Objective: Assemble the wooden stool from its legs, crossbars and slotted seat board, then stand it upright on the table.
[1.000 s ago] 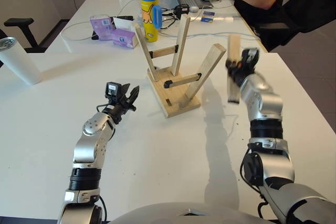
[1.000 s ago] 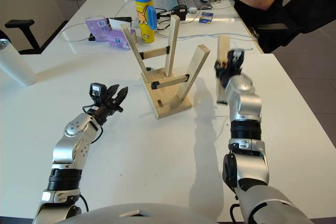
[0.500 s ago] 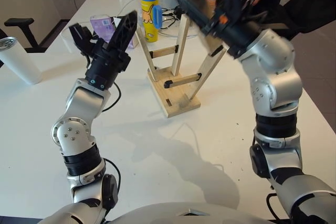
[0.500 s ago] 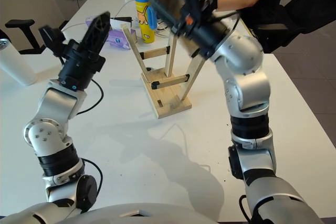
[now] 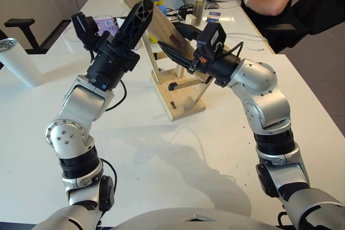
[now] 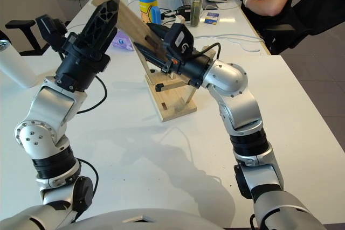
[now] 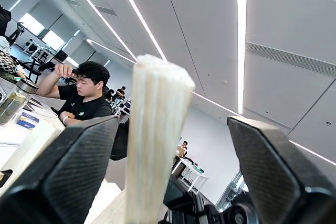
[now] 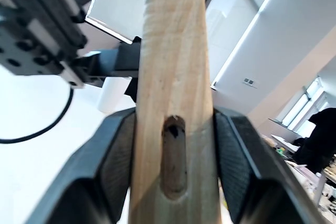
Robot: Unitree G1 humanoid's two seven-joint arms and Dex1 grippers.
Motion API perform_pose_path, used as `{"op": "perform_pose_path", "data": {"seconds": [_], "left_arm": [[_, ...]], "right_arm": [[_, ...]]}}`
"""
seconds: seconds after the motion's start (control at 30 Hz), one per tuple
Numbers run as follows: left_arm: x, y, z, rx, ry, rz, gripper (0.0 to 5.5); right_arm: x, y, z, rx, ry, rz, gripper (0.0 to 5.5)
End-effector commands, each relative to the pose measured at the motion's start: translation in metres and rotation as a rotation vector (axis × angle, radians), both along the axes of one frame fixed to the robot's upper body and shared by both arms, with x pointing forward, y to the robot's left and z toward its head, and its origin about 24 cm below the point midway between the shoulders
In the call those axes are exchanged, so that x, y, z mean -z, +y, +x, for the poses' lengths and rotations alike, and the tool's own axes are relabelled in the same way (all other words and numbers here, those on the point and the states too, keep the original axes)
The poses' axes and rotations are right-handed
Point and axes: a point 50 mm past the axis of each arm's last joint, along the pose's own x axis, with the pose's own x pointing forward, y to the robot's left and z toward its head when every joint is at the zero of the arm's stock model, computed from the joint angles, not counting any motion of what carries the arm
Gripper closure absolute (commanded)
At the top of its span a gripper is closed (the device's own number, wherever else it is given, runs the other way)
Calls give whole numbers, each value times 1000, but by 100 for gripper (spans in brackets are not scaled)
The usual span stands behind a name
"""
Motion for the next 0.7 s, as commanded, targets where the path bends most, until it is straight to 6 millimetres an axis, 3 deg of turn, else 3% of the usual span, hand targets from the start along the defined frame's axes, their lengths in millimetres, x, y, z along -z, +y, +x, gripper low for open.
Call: {"op": "perform_pose_path", "data": {"seconds": [0.03,0.47,0.6,0.7], "left_arm": [[5,0,4,-38,21,66,224],[17,2,10,-81,55,113,435],[20,4,13,-108,67,120,444],[22,6,15,-133,75,125,448]], "right_arm": [[5,2,-3,-8,7,-30,346],[3,2,-1,31,-32,-29,346],[7,1,0,31,-22,-50,346],[9,0,-1,26,-9,-56,276]]}}
